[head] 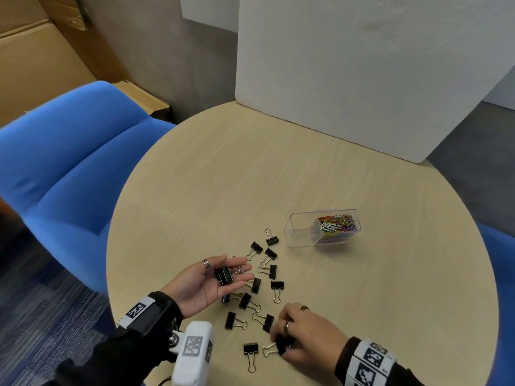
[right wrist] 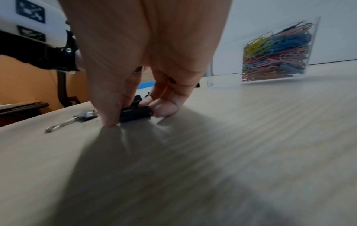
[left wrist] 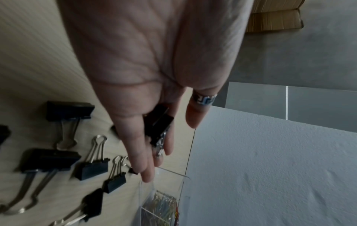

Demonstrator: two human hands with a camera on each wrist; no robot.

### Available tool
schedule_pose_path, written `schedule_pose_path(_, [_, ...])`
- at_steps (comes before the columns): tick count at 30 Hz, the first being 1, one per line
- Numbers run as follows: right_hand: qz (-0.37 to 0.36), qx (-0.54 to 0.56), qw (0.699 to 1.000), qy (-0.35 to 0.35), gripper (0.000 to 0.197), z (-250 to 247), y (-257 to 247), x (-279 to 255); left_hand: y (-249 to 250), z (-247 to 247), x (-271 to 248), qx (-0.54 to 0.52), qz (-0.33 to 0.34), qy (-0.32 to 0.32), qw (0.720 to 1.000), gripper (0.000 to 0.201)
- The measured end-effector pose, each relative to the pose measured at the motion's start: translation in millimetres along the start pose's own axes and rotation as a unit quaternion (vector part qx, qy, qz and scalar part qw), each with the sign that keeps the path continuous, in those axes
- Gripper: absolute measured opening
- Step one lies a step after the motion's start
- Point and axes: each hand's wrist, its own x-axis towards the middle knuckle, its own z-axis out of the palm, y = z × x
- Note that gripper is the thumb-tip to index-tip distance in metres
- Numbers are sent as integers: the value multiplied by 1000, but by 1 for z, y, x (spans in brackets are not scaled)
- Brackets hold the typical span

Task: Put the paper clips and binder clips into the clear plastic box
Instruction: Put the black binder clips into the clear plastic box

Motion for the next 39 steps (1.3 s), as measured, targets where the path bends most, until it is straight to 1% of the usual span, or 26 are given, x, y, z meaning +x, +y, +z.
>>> schedule_pose_path(2, [10,12,1000,21,29,0,6,3,-2,1,3,6,-1,3,1000,38])
schedule_pose_path(6, [21,9,999,35,28,-2,18,8,-4,3,8,4,-5,11,1000,38])
schedule_pose_path(11, [30,45,997,61,28,-14,24,9,-13,8,15,11,-16,39,999,40])
schedule_pose_path(13, [21,64,992,104,30,-24,23,9,-21,13,21,19,-34,44,998,38])
schedule_pose_path(16, [-13,88,979,185,33,-42,19,13,-36,27,28,18,-62,25,998,41])
schedule_pose_path(18, [-31,70,972,221,33,-52,14,17,-43,40,34,0,-77,5,997,38])
schedule_pose_path(20, [-40,41,970,238,32,-57,12,22,-45,54,38,-31,-86,-8,996,32])
schedule_pose_path(22, [-43,11,968,246,31,-62,13,23,-44,63,41,-64,-92,-22,993,33])
schedule_pose_path(23, [-43,12,965,257,32,-65,14,21,-43,66,43,-71,-90,-26,993,34])
schedule_pose_path(25, [-27,68,952,298,35,-79,18,14,-38,71,46,-65,-83,-29,994,36])
schedule_pose_path(27, [6,120,928,352,36,-96,26,7,-32,77,49,-42,-80,-19,996,42])
schedule_pose_path(29, [49,97,907,407,40,-115,39,4,-25,86,51,-26,-76,-15,997,40])
schedule_pose_path(30, [76,62,905,415,46,-123,48,4,-21,91,53,-23,-72,-15,997,38])
schedule_pose_path(31, [109,23,911,396,57,-132,55,5,-17,95,55,-20,-67,-15,997,35])
schedule_pose_path(33, [175,-39,937,298,81,-143,69,8,-9,106,60,-16,-58,-13,998,33])
schedule_pose_path(34, [195,-57,947,249,87,-146,74,11,-6,110,63,-15,-53,-13,998,33])
schedule_pose_path(35, [202,-67,953,218,88,-147,79,15,-3,114,66,-16,-50,-12,999,32])
schedule_pose_path(36, [204,-71,956,200,86,-148,83,19,-1,118,70,-19,-48,-8,999,32])
schedule_pose_path(39, [200,-73,960,180,76,-150,88,25,3,124,79,-32,-39,8,999,32])
